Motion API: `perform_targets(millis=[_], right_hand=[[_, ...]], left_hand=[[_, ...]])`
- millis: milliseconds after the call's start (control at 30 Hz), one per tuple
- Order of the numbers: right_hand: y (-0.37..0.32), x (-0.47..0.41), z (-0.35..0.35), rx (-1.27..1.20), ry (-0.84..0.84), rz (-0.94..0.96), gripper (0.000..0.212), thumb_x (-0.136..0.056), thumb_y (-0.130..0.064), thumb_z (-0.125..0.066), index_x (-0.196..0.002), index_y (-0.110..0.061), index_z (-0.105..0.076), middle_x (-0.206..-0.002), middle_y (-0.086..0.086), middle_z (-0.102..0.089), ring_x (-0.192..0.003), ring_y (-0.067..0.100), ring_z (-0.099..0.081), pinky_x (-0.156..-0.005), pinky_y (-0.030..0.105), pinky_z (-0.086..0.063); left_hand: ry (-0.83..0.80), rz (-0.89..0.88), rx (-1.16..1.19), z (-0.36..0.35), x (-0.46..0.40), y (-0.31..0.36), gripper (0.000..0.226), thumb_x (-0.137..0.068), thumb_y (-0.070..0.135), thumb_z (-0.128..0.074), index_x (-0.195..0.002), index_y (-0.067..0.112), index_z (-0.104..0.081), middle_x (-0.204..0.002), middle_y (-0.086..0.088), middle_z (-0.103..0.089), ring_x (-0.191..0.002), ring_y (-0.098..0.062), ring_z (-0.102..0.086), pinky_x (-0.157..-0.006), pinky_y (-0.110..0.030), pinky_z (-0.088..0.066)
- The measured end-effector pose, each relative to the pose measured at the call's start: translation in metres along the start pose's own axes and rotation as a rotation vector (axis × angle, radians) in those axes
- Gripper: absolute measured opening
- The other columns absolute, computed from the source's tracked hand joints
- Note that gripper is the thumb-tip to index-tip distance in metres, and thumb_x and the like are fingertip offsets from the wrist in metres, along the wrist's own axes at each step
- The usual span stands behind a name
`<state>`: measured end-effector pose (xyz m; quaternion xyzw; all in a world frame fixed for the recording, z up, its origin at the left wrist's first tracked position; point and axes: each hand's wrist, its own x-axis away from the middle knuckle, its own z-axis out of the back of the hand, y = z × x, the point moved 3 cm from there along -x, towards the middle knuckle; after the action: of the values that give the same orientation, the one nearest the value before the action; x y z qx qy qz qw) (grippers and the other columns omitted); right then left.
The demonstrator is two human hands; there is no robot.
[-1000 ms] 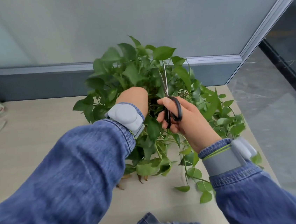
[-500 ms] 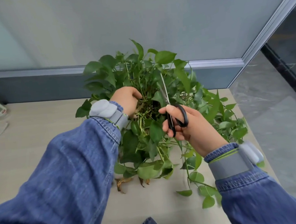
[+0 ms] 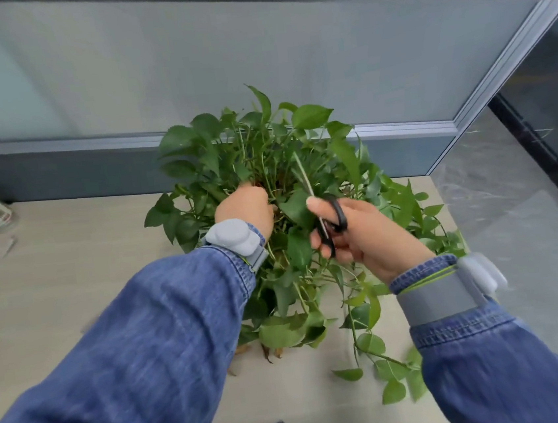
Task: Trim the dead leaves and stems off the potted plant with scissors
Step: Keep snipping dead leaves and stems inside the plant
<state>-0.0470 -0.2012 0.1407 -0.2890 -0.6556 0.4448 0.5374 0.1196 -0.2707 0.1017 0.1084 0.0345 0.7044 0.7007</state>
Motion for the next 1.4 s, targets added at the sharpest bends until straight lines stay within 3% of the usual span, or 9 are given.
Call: perform_targets(millis=[200,433,567,667,833,933,1133,1300,1400], right_hand=[[-0.019,-0.010,0.002,-0.122,0.048,0.065,0.038,-0.092,-0.043,-0.066,-0.108,-0.011,-0.056,-0.074,0.012,-0.067,-0.057,0.019,-0.054,-0.039,0.021,-0.033],[0.004,-0.019,-0.006,0.001,-0.094,-0.260,0.038,-0.093,-0.046,-0.060,-0.102,-0.009,-0.057,-0.065,0.005,-0.059,-0.054,0.015,-0.049,-0.034,0.017,-0.027],[0.015,-0.017,-0.005,-0.156,-0.266,-0.359,0.036,-0.092,-0.049,-0.057,-0.095,-0.013,-0.060,-0.066,0.001,-0.056,-0.054,0.010,-0.048,-0.036,0.013,-0.025],[0.018,-0.020,-0.004,-0.242,-0.315,-0.383,0.036,-0.089,-0.050,-0.060,-0.080,-0.017,-0.070,-0.069,0.001,-0.058,-0.053,0.009,-0.050,-0.036,0.012,-0.026],[0.021,-0.024,-0.008,-0.446,-0.390,-0.377,0.042,-0.089,-0.050,-0.061,-0.100,-0.011,-0.071,-0.080,0.003,-0.058,-0.055,0.010,-0.053,-0.036,0.014,-0.033],[0.023,-0.025,-0.010,-0.551,-0.402,-0.379,0.047,-0.090,-0.050,-0.062,-0.109,-0.008,-0.067,-0.082,0.004,-0.056,-0.054,0.009,-0.054,-0.037,0.015,-0.036],[0.023,-0.026,-0.012,-0.692,-0.315,-0.352,0.038,-0.088,-0.045,-0.063,-0.087,-0.008,-0.069,-0.071,0.003,-0.056,-0.050,0.008,-0.051,-0.035,0.014,-0.032],[0.021,-0.031,-0.017,-0.665,-0.151,-0.327,0.024,-0.088,-0.033,-0.065,-0.081,-0.011,-0.069,-0.067,0.004,-0.056,-0.047,0.006,-0.051,-0.031,0.012,-0.030],[0.020,-0.033,-0.024,-0.663,-0.097,-0.344,0.018,-0.086,-0.025,-0.065,-0.080,-0.008,-0.065,-0.064,0.006,-0.058,-0.043,0.008,-0.052,-0.030,0.013,-0.031]], left_hand=[[0.157,0.022,0.097,-0.008,0.003,0.000,0.017,-0.091,0.020,-0.047,-0.091,0.016,-0.064,-0.098,-0.010,-0.056,-0.077,-0.030,-0.055,-0.059,-0.033,-0.036],[0.149,0.039,0.370,0.002,-0.010,-0.013,0.017,-0.092,0.031,-0.054,-0.085,0.022,-0.067,-0.082,-0.003,-0.060,-0.080,-0.026,-0.059,-0.066,-0.028,-0.041],[0.178,0.086,0.462,0.007,-0.018,-0.021,0.015,-0.090,0.032,-0.057,-0.083,0.022,-0.067,-0.082,-0.001,-0.067,-0.075,-0.022,-0.058,-0.066,-0.025,-0.039],[0.163,0.097,0.530,0.006,-0.019,-0.024,0.017,-0.090,0.032,-0.055,-0.083,0.021,-0.065,-0.082,0.000,-0.071,-0.069,-0.025,-0.065,-0.068,-0.031,-0.054],[0.161,0.121,0.603,0.007,-0.015,-0.025,0.017,-0.090,0.033,-0.054,-0.080,0.022,-0.061,-0.074,0.005,-0.070,-0.055,-0.022,-0.066,-0.061,-0.040,-0.059],[0.169,0.126,0.629,0.009,-0.012,-0.026,0.017,-0.090,0.034,-0.053,-0.078,0.024,-0.059,-0.066,0.007,-0.068,-0.040,-0.014,-0.062,-0.054,-0.038,-0.058],[0.209,0.097,0.589,0.011,-0.006,-0.027,0.019,-0.089,0.034,-0.053,-0.077,0.022,-0.060,-0.058,0.005,-0.065,-0.037,-0.006,-0.059,-0.057,-0.034,-0.057],[0.170,0.143,1.066,0.011,0.000,-0.028,0.022,-0.090,0.011,-0.045,-0.071,0.013,-0.055,-0.074,-0.003,-0.072,-0.068,-0.018,-0.070,-0.071,-0.038,-0.058],[0.094,0.186,1.395,0.019,0.002,-0.024,0.024,-0.091,0.008,-0.041,-0.068,0.011,-0.048,-0.076,-0.014,-0.072,-0.076,-0.030,-0.071,-0.071,-0.039,-0.058]])
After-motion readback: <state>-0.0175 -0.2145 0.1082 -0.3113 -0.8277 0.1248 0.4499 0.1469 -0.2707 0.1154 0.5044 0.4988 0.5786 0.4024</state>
